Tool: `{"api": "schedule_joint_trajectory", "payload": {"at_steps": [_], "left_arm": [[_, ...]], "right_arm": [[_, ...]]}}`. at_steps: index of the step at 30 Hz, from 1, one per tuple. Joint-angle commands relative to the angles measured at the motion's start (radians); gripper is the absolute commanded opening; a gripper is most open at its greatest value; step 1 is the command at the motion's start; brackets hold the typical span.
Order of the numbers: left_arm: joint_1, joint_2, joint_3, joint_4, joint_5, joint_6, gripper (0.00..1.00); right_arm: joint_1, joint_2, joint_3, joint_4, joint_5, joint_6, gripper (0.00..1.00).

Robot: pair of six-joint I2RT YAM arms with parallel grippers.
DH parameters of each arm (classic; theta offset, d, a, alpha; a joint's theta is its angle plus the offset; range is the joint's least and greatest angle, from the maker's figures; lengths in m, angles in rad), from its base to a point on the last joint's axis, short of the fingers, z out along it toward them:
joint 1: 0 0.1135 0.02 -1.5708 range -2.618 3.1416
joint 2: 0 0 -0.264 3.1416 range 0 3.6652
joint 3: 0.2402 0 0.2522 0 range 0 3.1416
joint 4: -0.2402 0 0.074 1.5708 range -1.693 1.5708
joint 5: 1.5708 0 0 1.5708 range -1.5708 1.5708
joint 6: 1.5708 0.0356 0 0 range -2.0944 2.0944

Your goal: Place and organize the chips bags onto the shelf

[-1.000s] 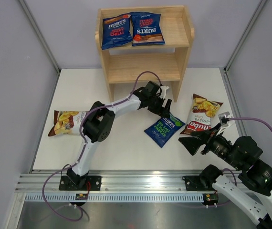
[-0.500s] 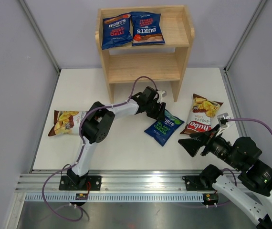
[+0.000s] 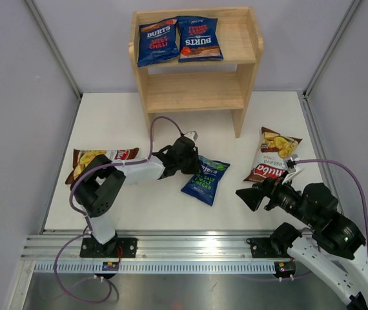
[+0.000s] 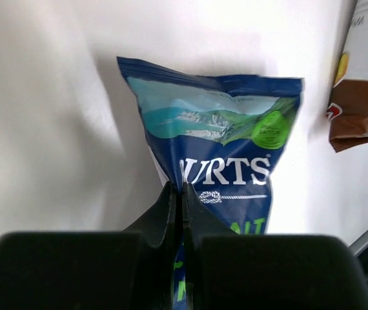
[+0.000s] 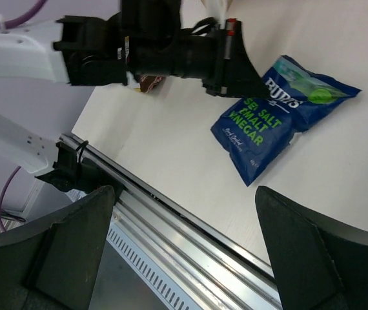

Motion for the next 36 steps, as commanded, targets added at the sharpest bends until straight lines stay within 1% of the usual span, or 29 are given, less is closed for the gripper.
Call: {"api": "schedule_joint_trajectory", "payload": {"at_steps": [1, 2, 4, 5, 6, 7, 8, 10, 11, 12, 14, 15, 16, 17, 18, 20, 21, 23, 24, 26, 27, 30, 36], "left_arm": [[-0.046, -0.206, -0.105, 0.133, -0.216, -0.172, 0.00], [-0.058, -0.243, -0.157, 0.139, -0.275, -0.190, 0.00], [-0.096, -0.329, -0.211, 0.148, -0.345, -0.248, 0.00], [-0.112, -0.416, -0.234, 0.148, -0.378, -0.264, 0.00], [-0.129, -0.454, -0.275, 0.142, -0.456, -0.297, 0.00], [-0.155, -0.494, -0.292, 0.143, -0.489, -0.311, 0.00], [-0.169, -0.584, -0.314, 0.144, -0.547, -0.328, 0.00], [-0.214, -0.674, -0.370, 0.150, -0.613, -0.377, 0.00], [-0.233, -0.753, -0.387, 0.154, -0.676, -0.391, 0.00], [-0.251, -0.799, -0.401, 0.157, -0.708, -0.420, 0.00], [-0.304, -0.873, -0.441, 0.176, -0.791, -0.443, 0.00], [-0.317, -0.945, -0.453, 0.206, -0.813, -0.453, 0.00], [-0.353, -0.973, -0.466, 0.219, -0.839, -0.460, 0.00], [-0.370, -1.004, -0.472, 0.235, -0.894, -0.463, 0.00], [-0.386, -1.045, -0.475, 0.274, -0.922, -0.465, 0.00], [-0.428, -1.079, -0.480, 0.320, -0.995, -0.464, 0.00], [-0.446, -1.102, -0.481, 0.370, -1.017, -0.465, 0.00], [-0.460, -1.114, -0.481, 0.422, -1.066, -0.468, 0.00], [-0.466, -1.116, -0.475, 0.464, -1.080, -0.471, 0.00], [-0.469, -1.107, -0.454, 0.492, -1.119, -0.473, 0.00], [-0.471, -1.104, -0.447, 0.504, -1.129, -0.502, 0.00], [-0.471, -1.073, -0.430, 0.562, -1.156, -0.532, 0.00], [-0.474, -1.012, -0.423, 0.686, -1.124, -0.631, 0.00]], "right_arm": [[-0.005, 0.014, -0.042, 0.079, 0.048, 0.028, 0.99], [-0.003, 0.015, -0.056, 0.089, 0.057, 0.037, 0.99], [-0.005, 0.018, -0.102, 0.121, 0.080, 0.077, 0.99], [-0.003, 0.018, -0.121, 0.138, 0.080, 0.091, 0.99], [-0.005, 0.017, -0.138, 0.158, 0.102, 0.121, 1.00], [-0.005, 0.015, -0.173, 0.199, 0.105, 0.137, 0.99], [-0.005, 0.012, -0.190, 0.222, 0.100, 0.152, 0.99], [-0.005, 0.003, -0.239, 0.292, 0.091, 0.190, 0.99], [-0.005, 0.000, -0.259, 0.326, 0.079, 0.201, 0.99], [-0.005, -0.002, -0.279, 0.368, 0.048, 0.226, 0.99], [-0.005, 0.003, -0.343, 0.515, -0.044, 0.244, 0.99], [-0.003, 0.006, -0.365, 0.577, -0.076, 0.270, 0.99], [-0.003, 0.021, -0.395, 0.675, -0.128, 0.282, 0.99], [-0.005, 0.033, -0.405, 0.713, -0.147, 0.295, 0.99], [-0.005, 0.049, -0.424, 0.827, -0.167, 0.324, 0.99], [-0.003, 0.109, -0.445, 0.938, -0.228, 0.368, 0.98], [-0.003, 0.160, -0.457, 1.051, -0.275, 0.379, 0.97], [-0.005, 0.207, -0.463, 1.144, -0.308, 0.410, 0.95], [-0.002, 0.227, -0.477, 1.246, -0.329, 0.421, 0.95], [0.001, 0.271, -0.491, 1.337, -0.329, 0.444, 0.94], [0.005, 0.284, -0.500, 1.418, -0.326, 0.445, 0.94], [0.026, 0.330, -0.480, 1.510, -0.320, 0.419, 0.94], [0.069, 0.434, -0.383, 1.502, -0.218, 0.303, 0.93]]}}
